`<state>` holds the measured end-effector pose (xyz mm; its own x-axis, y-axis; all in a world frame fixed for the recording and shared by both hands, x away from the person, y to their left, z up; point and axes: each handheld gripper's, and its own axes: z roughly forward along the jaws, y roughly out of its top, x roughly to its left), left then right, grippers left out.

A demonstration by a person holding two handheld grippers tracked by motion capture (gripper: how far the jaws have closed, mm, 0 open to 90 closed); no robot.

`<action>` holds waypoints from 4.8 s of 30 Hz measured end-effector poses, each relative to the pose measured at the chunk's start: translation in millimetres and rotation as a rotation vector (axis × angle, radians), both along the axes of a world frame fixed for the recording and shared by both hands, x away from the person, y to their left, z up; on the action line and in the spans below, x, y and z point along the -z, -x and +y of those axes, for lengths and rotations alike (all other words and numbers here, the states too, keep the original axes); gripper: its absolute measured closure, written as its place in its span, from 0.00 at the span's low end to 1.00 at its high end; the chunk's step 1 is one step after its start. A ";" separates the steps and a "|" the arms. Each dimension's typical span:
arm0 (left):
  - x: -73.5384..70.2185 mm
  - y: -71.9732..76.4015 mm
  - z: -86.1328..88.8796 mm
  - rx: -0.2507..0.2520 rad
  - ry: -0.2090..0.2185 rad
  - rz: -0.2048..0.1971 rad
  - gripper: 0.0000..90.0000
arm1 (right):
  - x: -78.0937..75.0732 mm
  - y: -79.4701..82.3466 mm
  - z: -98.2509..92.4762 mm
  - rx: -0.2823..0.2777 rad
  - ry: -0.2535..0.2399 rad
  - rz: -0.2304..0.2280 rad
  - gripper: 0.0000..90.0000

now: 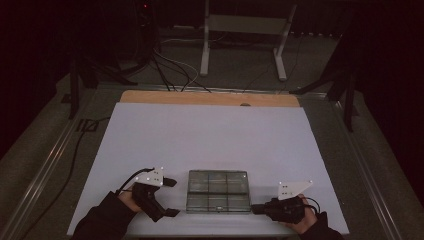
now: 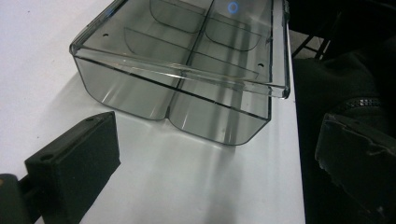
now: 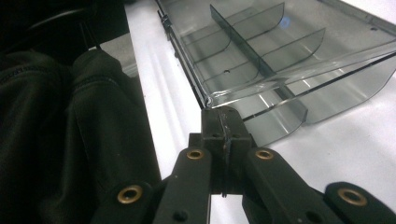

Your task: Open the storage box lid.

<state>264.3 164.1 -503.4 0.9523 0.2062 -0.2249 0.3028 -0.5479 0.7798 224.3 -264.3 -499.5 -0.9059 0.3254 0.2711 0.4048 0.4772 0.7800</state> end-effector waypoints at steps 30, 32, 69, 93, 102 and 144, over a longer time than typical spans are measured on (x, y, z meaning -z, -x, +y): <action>-15.7 2.1 -3.5 -0.020 0.068 -0.101 0.03 | -13.5 -5.4 -3.6 0.065 -0.093 -0.008 1.00; -17.1 2.0 -3.5 -0.030 0.064 -0.116 0.03 | -14.1 -5.9 -3.9 0.067 -0.099 -0.009 1.00; -18.9 -11.0 -12.1 -0.089 -0.003 -0.275 0.24 | -26.5 -14.9 -5.6 0.139 -0.139 -0.011 1.00; -5.8 -21.4 -18.4 -0.033 -0.023 -0.535 0.71 | -35.6 -22.3 -3.5 0.163 -0.174 -0.019 1.00; -6.7 -24.3 -22.0 -0.021 0.000 -0.555 0.84 | -36.3 -22.9 -3.3 0.165 -0.173 -0.019 1.00; -10.3 -30.2 -21.7 -0.017 0.002 -0.544 0.90 | -8.6 -54.0 2.3 0.228 -0.037 -0.210 0.62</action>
